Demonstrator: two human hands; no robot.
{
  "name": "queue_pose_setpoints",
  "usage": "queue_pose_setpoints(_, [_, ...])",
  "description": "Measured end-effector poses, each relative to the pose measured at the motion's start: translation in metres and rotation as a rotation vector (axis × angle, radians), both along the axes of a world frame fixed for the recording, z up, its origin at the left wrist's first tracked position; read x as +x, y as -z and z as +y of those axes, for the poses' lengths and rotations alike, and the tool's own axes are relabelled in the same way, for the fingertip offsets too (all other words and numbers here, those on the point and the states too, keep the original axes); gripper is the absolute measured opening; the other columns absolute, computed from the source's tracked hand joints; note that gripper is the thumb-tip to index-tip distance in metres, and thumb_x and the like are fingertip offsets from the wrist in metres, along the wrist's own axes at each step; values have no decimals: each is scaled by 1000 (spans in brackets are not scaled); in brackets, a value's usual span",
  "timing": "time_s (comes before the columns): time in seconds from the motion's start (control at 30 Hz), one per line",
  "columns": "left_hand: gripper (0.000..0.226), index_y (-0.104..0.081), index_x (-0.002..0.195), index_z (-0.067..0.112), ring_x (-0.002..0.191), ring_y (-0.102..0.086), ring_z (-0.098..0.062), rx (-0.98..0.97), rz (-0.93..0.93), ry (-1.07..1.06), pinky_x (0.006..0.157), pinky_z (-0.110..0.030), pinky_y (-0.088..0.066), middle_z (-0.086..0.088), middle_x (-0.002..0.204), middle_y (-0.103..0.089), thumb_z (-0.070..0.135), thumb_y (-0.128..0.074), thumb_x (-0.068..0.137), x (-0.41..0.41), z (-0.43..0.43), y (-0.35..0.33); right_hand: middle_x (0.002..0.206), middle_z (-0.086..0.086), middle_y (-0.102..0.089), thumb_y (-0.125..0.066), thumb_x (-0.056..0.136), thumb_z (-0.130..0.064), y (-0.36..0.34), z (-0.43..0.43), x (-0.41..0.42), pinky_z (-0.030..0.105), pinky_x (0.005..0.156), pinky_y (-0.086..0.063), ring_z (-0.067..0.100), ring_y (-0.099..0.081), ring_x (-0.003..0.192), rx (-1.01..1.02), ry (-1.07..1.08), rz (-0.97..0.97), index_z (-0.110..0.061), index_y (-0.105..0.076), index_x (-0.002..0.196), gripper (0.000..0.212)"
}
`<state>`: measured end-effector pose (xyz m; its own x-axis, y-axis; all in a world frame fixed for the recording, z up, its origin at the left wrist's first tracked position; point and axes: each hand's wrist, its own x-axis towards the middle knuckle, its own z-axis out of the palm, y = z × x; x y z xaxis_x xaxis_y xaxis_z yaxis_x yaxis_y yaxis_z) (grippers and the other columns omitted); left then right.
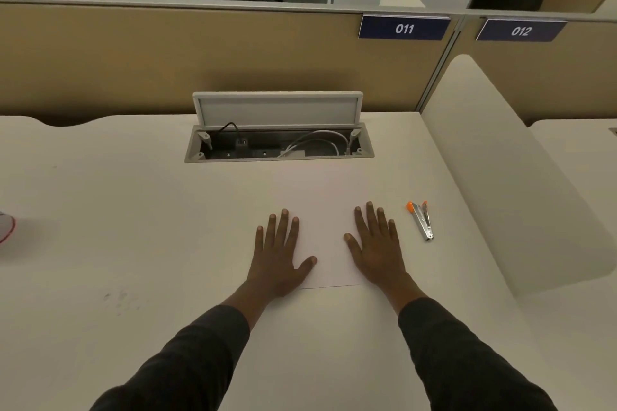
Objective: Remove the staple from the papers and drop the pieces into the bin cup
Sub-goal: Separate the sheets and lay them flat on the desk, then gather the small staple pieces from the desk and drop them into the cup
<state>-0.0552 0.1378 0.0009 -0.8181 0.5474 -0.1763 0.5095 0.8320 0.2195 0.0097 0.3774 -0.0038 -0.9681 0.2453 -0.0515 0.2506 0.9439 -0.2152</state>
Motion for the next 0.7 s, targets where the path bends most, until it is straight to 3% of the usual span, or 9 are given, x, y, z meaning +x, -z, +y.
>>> queue_pose_setpoints(0.1, [93, 23, 155, 23, 148, 31, -26, 47, -30, -2, 123, -52, 9, -3, 159, 38, 76, -13, 87, -1, -1, -1, 166, 2, 14, 5, 88, -73, -6, 0, -4, 45, 124, 4, 26, 12, 153, -22, 17, -47, -25, 5, 159, 85])
queue_pose_setpoints(0.27, [90, 16, 158, 25, 154, 16, -24, 158, -95, -8, 126, -46, 0, -4, 163, 31, 65, -36, 96, -6, -11, -17, 167, 12, -1, -36, 98, -60, -25, -9, -14, 48, 123, -7, 33, -3, 153, -142, 141, -33, -20, -8, 159, 79])
queue_pose_setpoints(0.47, [69, -26, 157, 18, 152, -18, -26, 214, 10, -39, 123, -42, -19, -9, 165, -21, 53, -40, 99, -4, -54, -37, 160, 11, -31, -51, 95, -53, -47, -60, -11, 45, 119, -24, 31, -28, 148, -127, 85, 118, -15, -36, 151, 70])
queue_pose_setpoints(0.6, [64, -55, 138, 16, 135, -45, -28, 252, 52, -78, 109, -42, -37, -9, 145, -50, 55, -39, 91, 1, -102, -48, 151, 7, -46, -55, 93, -51, -54, -121, -5, 43, 114, -34, 26, -41, 140, -177, -28, 174, -17, -47, 143, 61])
queue_pose_setpoints(0.7, [59, -62, 128, 16, 118, -57, -26, 277, 107, -118, 98, -40, -43, -5, 127, -59, 54, -39, 89, 8, -146, -54, 141, 8, -54, -56, 92, -47, -56, -171, 2, 41, 109, -41, 26, -49, 132, -229, -122, 194, -15, -52, 138, 56])
